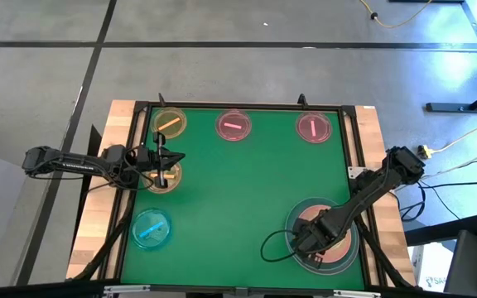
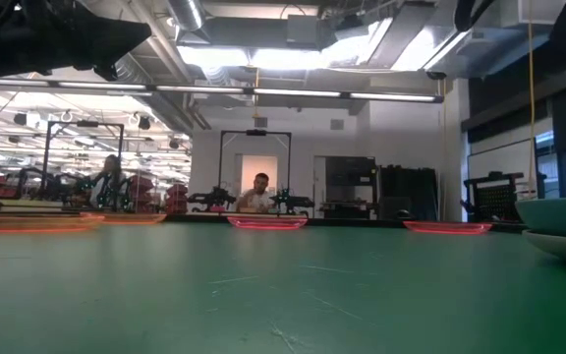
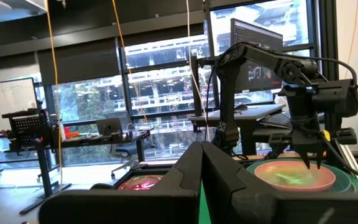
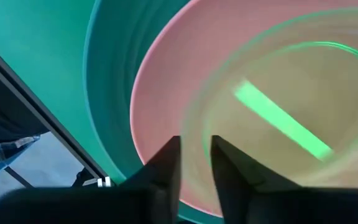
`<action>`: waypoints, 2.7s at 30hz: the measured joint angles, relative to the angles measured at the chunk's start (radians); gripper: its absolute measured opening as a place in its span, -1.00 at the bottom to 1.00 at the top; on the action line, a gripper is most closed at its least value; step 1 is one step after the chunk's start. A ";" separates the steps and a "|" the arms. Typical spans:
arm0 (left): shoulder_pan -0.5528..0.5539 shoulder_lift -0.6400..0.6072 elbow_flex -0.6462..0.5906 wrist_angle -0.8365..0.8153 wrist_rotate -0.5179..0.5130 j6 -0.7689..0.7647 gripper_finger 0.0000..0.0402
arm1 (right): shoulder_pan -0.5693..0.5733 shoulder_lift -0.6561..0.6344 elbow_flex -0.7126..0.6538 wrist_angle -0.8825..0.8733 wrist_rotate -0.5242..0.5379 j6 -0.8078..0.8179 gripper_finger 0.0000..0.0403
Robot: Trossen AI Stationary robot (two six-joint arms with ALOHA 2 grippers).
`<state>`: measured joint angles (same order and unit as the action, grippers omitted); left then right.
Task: Stack plastic plates
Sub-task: Stack the light green plate on top of the pink plate, then stack the right light red plate on top of the light green plate
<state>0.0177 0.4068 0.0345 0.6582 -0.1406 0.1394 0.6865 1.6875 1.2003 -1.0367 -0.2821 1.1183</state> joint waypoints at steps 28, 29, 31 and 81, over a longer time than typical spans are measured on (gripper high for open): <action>0.000 0.000 0.000 0.000 0.000 0.000 -0.98 | -0.451 -0.161 0.000 -0.106 0.564 -0.768 -0.24; 0.000 0.000 0.000 0.000 0.000 0.000 -0.98 | -0.484 -0.161 0.000 -0.096 0.568 -0.798 -0.24; 0.000 0.000 0.000 0.000 0.000 0.001 -0.98 | -0.552 -0.161 -0.003 -0.050 0.568 -0.864 -0.24; 0.000 0.000 0.000 0.000 0.000 0.027 -0.98 | -1.258 -0.165 -0.567 0.756 0.671 -0.830 -0.29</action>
<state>0.0174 0.4066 0.0345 0.6582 -0.1406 0.1669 -0.5718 1.5223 0.6330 -0.2805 0.3886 0.2882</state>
